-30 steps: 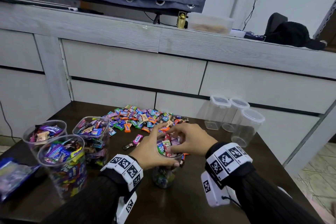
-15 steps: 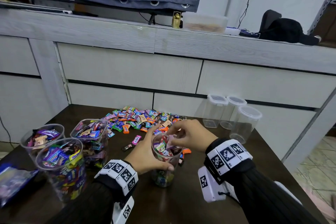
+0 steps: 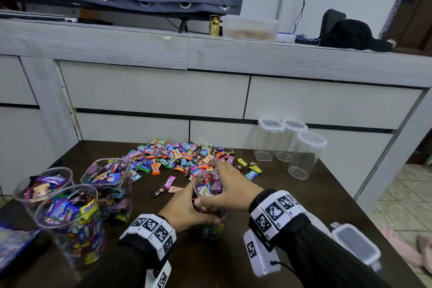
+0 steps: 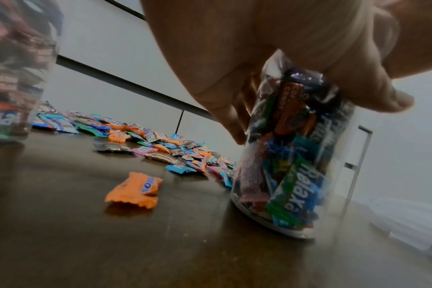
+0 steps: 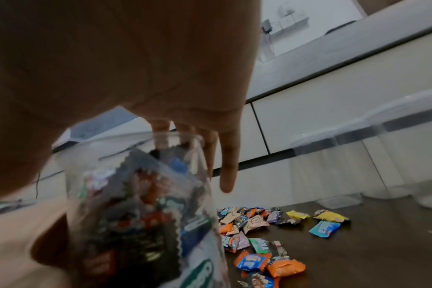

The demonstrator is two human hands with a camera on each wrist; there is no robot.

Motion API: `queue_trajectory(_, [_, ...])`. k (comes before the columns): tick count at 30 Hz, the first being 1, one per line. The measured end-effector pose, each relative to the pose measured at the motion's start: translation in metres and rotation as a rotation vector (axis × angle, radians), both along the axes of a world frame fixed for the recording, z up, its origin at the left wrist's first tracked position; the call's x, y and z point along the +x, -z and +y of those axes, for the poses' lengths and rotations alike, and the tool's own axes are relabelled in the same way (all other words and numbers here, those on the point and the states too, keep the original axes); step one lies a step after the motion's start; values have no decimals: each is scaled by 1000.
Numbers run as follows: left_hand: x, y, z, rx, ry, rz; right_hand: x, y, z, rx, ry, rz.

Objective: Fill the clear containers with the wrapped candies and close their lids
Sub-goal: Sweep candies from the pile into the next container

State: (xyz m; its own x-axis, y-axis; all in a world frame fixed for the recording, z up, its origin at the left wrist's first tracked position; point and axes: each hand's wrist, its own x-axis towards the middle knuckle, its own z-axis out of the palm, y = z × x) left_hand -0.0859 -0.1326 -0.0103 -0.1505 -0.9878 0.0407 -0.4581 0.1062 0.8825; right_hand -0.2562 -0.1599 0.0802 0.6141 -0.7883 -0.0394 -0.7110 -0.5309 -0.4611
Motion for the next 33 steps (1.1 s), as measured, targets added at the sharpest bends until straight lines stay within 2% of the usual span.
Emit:
queue_trajectory(2, [-3, 3, -1, 26, 34, -66, -1, 3, 2, -47, -10, 99])
queue_trajectory(4, [-3, 5, 0, 62, 68, -200, -8, 3, 2, -72, -4, 134])
queue_trajectory(8, [1, 16, 4, 104, 66, -651, -35, -1, -3, -46, 8, 211])
queue_trajectory(10, [2, 21, 7, 156, 54, -780, -52, -3, -10, -104, 39, 256])
queue_trajectory(13, [2, 25, 8, 232, 64, -804, -75, -5, -31, -174, 142, 334])
queue_trajectory(21, [1, 29, 6, 231, 55, -826, -121, 0, -98, -189, 539, 353])
queue_trajectory(27, [2, 30, 5, 230, 66, -842, -168, -2, -111, -202, 703, 415])
queue_trajectory(33, [4, 30, 0, 212, 60, -876, -194, -9, -111, -168, 786, 484])
